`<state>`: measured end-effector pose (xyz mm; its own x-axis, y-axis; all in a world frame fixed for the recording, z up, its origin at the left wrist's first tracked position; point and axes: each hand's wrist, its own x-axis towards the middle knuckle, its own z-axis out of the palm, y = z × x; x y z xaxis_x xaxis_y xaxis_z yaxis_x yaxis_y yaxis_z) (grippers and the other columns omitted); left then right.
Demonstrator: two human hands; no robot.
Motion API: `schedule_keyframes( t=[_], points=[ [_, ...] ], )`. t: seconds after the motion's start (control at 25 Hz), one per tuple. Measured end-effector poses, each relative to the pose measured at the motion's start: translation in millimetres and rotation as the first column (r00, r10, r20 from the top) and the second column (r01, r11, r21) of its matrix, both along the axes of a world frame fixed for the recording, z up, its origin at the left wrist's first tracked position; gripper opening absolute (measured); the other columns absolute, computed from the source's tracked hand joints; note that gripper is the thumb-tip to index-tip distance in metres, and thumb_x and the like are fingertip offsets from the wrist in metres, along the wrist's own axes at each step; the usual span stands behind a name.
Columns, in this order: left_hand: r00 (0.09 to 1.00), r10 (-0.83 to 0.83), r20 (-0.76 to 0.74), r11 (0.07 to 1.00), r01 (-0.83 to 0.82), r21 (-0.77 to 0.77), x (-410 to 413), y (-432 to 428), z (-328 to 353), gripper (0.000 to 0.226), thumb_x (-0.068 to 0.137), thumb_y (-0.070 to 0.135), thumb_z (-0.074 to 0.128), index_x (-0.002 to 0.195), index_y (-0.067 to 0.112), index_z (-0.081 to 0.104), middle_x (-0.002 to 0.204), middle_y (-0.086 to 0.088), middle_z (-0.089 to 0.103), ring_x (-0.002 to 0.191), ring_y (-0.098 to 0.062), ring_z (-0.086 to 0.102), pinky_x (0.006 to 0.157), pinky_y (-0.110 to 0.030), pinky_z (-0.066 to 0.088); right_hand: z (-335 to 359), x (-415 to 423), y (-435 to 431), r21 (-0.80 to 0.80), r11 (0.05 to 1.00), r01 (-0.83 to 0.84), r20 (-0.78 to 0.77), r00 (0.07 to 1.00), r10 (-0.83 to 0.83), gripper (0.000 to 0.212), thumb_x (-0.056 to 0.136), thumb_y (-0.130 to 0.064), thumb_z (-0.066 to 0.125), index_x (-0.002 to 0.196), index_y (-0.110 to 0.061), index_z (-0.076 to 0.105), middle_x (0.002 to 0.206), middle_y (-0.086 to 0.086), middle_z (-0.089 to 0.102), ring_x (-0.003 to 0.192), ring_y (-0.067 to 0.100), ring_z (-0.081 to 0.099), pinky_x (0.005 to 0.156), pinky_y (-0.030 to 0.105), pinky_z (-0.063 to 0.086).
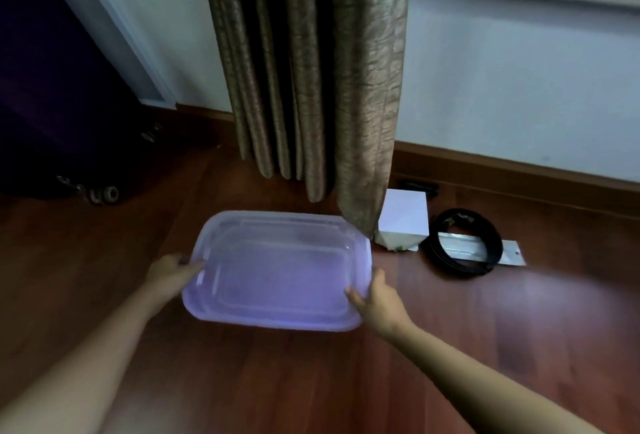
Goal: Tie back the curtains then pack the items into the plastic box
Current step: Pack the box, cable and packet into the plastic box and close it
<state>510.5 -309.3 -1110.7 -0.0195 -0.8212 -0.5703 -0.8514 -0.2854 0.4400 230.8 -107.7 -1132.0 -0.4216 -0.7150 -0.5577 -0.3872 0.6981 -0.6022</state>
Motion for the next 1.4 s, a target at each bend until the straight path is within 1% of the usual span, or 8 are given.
schedule_keyframes(
  t=[0.2, 0.44, 0.64, 0.96, 1.08, 1.16, 1.24, 1.4],
  points=[
    [0.982, -0.091, -0.168, 0.95, 0.137, 0.282, -3.2, 35.9, 10.7, 0.029, 0.084, 0.027, 0.066, 0.104, 0.007, 0.058, 0.106, -0.013, 0.062, 0.09, -0.021, 0.063, 0.071, -0.038, 0.057, 16.7, -24.7, 76.1, 0.05, 0.999, -0.013, -0.005, 1.0, 0.013, 0.061, 0.086, -0.042, 0.06, 0.129, -0.007, 0.033, 0.124, 0.014, 0.06, 0.112, 0.033, 0.058, 0.069, 0.03, 0.037],
    [0.93, -0.297, -0.218, 0.902, 0.348, 0.254, -113.2, 94.5, 5.1, 0.032, 0.084, 0.019, 0.065, 0.103, -0.003, 0.052, 0.099, -0.015, 0.062, 0.08, -0.02, 0.064, 0.067, -0.036, 0.057, 36.0, -96.7, 174.9, -0.054, 0.974, 0.221, -0.095, 0.97, -0.225, 0.064, 0.084, -0.038, 0.066, 0.136, -0.016, 0.035, 0.122, 0.006, 0.063, 0.109, 0.025, 0.062, 0.086, 0.031, 0.048],
    [0.852, -0.471, -0.227, 0.844, 0.511, 0.166, -190.6, 139.3, 1.1, 0.035, 0.076, 0.023, 0.07, 0.092, -0.002, 0.052, 0.091, -0.015, 0.063, 0.074, -0.026, 0.067, 0.064, -0.039, 0.06, 26.0, -140.5, 248.0, -0.093, 0.914, 0.395, -0.089, 0.911, -0.403, 0.06, 0.084, -0.03, 0.067, 0.134, -0.012, 0.04, 0.125, 0.009, 0.061, 0.109, 0.025, 0.061, 0.084, 0.029, 0.045],
    [0.851, -0.518, -0.085, 0.84, 0.525, 0.134, -212.8, 189.3, -16.7, 0.03, 0.075, 0.026, 0.071, 0.08, 0.007, 0.049, 0.082, -0.009, 0.06, 0.064, -0.021, 0.064, 0.062, -0.034, 0.058, 2.8, -159.2, 294.7, -0.038, 0.949, 0.314, -0.087, 0.945, -0.316, 0.065, 0.086, -0.039, 0.061, 0.139, -0.016, 0.031, 0.128, 0.007, 0.06, 0.115, 0.026, 0.058, 0.093, 0.03, 0.045],
    [0.785, -0.616, 0.065, 0.781, 0.597, 0.184, -217.0, 184.4, -15.2, 0.057, 0.078, 0.039, 0.068, 0.121, 0.007, 0.05, 0.113, -0.014, 0.063, 0.096, -0.027, 0.067, 0.077, -0.032, 0.052, -0.7, -158.6, 295.0, -0.066, 0.943, 0.326, -0.035, 0.944, -0.328, 0.068, 0.086, -0.038, 0.062, 0.141, -0.016, 0.028, 0.132, 0.005, 0.056, 0.118, 0.023, 0.055, 0.091, 0.025, 0.041],
    [0.753, -0.65, 0.102, 0.759, 0.636, 0.14, -225.2, 179.5, -17.6, 0.089, 0.08, 0.044, 0.066, 0.147, 0.008, 0.02, 0.148, -0.016, 0.035, 0.132, -0.031, 0.042, 0.102, -0.036, 0.039, -1.9, -159.5, 289.6, -0.106, 0.922, 0.373, 0.009, 0.927, -0.374, 0.075, 0.085, -0.043, 0.061, 0.144, -0.014, 0.025, 0.138, 0.004, 0.051, 0.123, 0.023, 0.052, 0.096, 0.026, 0.039],
    [0.773, -0.627, 0.095, 0.775, 0.631, -0.027, -236.8, 177.0, -20.4, 0.09, 0.083, 0.05, 0.061, 0.149, 0.01, 0.014, 0.155, -0.012, 0.022, 0.141, -0.03, 0.026, 0.111, -0.039, 0.029, -6.9, -159.7, 279.8, -0.142, 0.892, 0.429, 0.013, 0.902, -0.432, 0.077, 0.086, -0.049, 0.056, 0.146, -0.013, 0.022, 0.142, 0.005, 0.047, 0.127, 0.024, 0.048, 0.102, 0.03, 0.038],
    [0.771, -0.625, 0.125, 0.744, 0.637, -0.203, -254.3, 170.3, -30.8, 0.073, 0.09, 0.051, 0.048, 0.145, 0.006, 0.028, 0.15, -0.016, 0.032, 0.137, -0.032, 0.032, 0.108, -0.041, 0.032, -20.6, -152.0, 268.3, -0.211, 0.84, 0.499, -0.054, 0.852, -0.52, 0.068, 0.091, -0.047, 0.048, 0.146, -0.015, 0.022, 0.143, 0.009, 0.046, 0.128, 0.028, 0.046, 0.103, 0.034, 0.037]
  ],
)
